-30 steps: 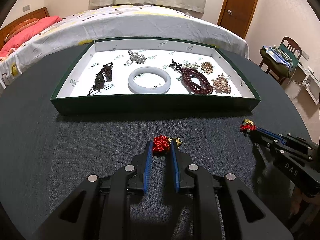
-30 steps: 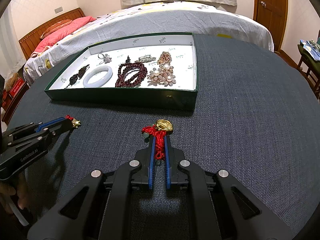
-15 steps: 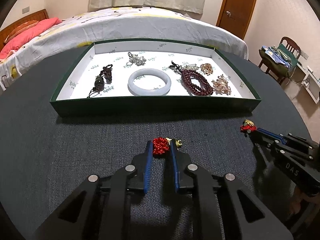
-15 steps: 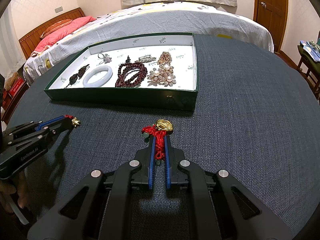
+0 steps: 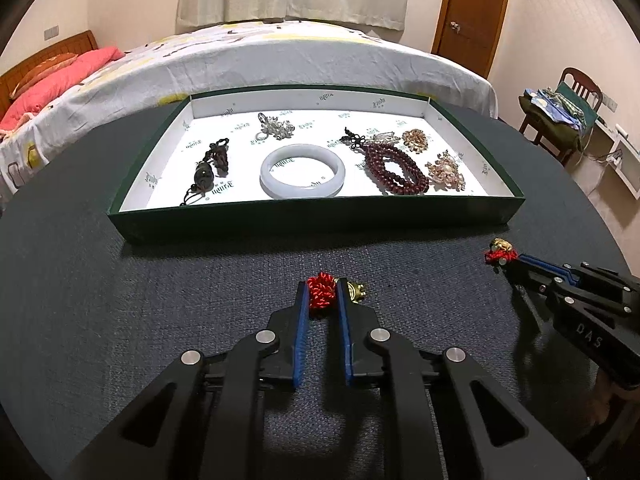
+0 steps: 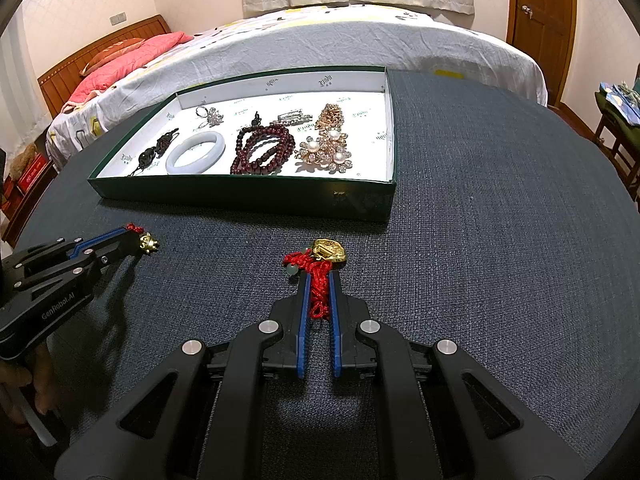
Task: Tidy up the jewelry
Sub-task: 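Carry red tassel charm with right tool while left tool carries red knot charm into box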
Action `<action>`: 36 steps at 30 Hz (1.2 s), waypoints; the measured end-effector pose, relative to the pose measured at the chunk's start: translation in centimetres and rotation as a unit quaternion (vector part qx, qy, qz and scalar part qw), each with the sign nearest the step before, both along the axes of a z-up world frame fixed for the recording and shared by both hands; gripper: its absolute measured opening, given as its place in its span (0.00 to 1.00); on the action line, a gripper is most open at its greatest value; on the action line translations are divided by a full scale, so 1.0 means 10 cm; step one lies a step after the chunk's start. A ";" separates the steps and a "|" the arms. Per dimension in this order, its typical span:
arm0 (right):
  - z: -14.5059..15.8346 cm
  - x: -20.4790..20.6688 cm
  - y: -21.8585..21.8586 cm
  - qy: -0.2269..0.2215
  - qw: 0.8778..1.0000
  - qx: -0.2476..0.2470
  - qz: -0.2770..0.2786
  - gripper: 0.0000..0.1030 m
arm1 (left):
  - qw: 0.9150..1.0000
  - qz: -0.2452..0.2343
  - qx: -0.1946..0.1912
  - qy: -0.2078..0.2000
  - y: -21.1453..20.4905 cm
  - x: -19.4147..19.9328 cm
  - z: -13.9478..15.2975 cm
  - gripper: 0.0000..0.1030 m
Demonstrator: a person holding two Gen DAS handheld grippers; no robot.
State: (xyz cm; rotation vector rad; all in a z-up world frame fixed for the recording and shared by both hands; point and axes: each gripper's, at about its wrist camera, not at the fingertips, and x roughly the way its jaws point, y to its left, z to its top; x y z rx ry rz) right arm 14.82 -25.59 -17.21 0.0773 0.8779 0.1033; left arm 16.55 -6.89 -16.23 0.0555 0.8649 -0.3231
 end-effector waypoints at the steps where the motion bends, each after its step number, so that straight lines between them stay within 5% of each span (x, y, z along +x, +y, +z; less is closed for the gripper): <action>1: -0.01 0.00 0.00 0.000 1.000 -0.001 0.000 0.09 | 1.000 0.000 0.001 0.000 0.00 0.00 0.00 0.14; 12: 0.07 -0.03 0.03 -0.018 1.000 -0.004 -0.002 0.09 | 1.000 0.008 0.003 -0.014 0.04 -0.04 0.11 0.13; 26: 0.63 -0.11 0.08 -0.084 0.996 0.010 0.004 0.09 | 0.997 0.017 -0.025 -0.070 0.14 -0.10 0.61 0.13; 36: 1.04 0.20 0.14 -0.147 0.989 0.007 0.011 0.09 | 0.992 0.026 -0.032 -0.120 0.19 0.19 0.95 0.13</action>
